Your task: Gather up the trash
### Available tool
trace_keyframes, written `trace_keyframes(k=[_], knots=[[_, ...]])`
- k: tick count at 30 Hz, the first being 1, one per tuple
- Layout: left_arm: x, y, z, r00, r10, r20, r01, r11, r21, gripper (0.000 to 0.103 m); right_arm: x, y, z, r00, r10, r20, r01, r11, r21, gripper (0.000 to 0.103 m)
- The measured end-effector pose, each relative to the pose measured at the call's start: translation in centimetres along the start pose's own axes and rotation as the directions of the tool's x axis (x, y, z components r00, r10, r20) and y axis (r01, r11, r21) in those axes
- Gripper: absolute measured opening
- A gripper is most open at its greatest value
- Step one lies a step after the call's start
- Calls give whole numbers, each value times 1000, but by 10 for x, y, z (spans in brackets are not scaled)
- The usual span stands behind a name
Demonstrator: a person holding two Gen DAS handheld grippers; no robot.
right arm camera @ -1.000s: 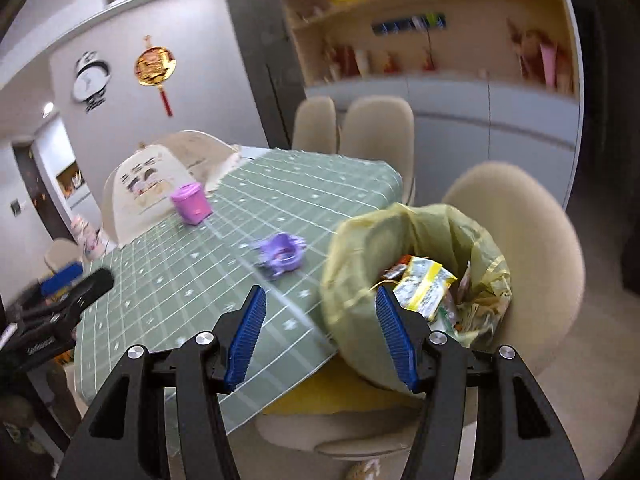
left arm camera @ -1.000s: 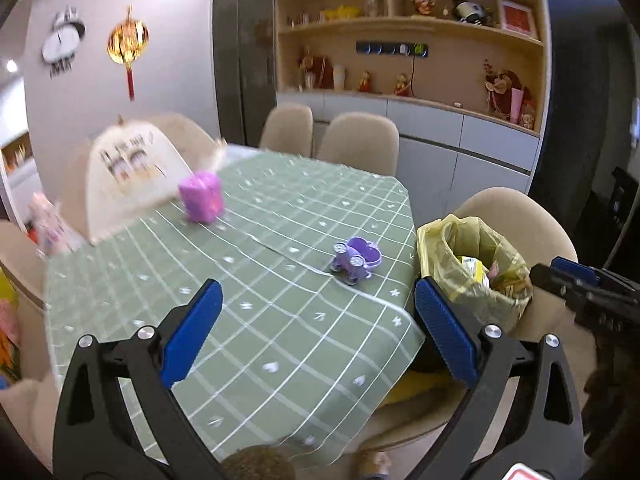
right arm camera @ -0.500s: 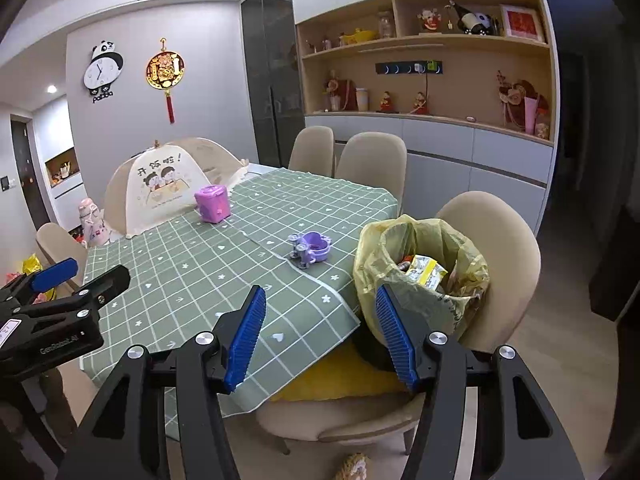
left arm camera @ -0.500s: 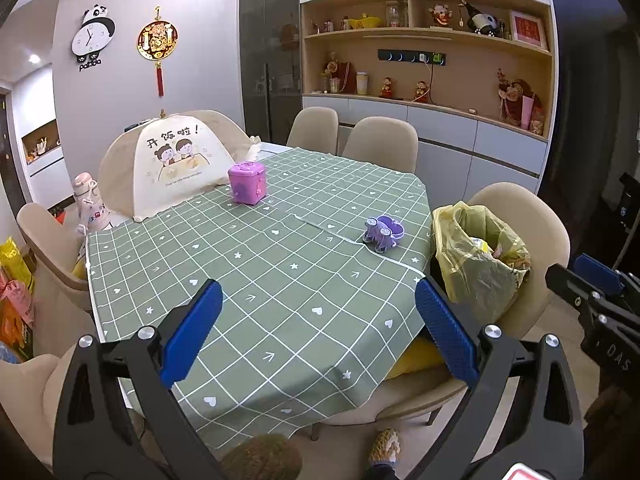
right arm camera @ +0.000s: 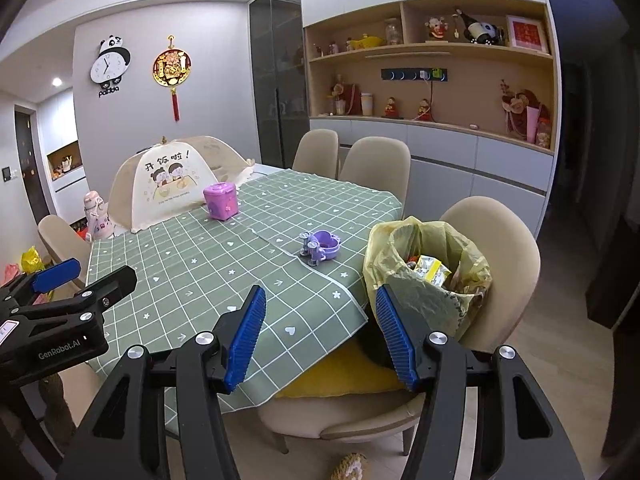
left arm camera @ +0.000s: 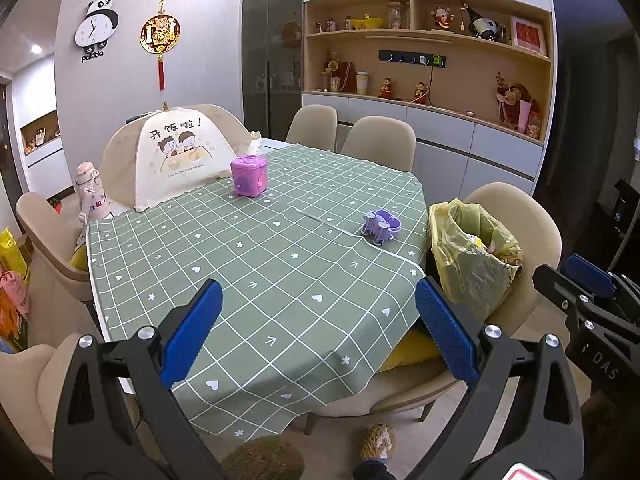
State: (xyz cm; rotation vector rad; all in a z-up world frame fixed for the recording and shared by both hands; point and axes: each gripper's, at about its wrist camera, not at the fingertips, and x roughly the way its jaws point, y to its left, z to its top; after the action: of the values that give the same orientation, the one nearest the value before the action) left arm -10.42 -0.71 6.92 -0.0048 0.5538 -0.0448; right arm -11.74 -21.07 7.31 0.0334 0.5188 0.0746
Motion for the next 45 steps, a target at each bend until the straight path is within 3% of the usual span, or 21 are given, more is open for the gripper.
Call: trace_keyframes(k=[45], knots=[[-3,-9,-2,1000,-19,-4,19,1000,19,92,-6,-11,-1,1000,-6,18,6,1000,15,54]])
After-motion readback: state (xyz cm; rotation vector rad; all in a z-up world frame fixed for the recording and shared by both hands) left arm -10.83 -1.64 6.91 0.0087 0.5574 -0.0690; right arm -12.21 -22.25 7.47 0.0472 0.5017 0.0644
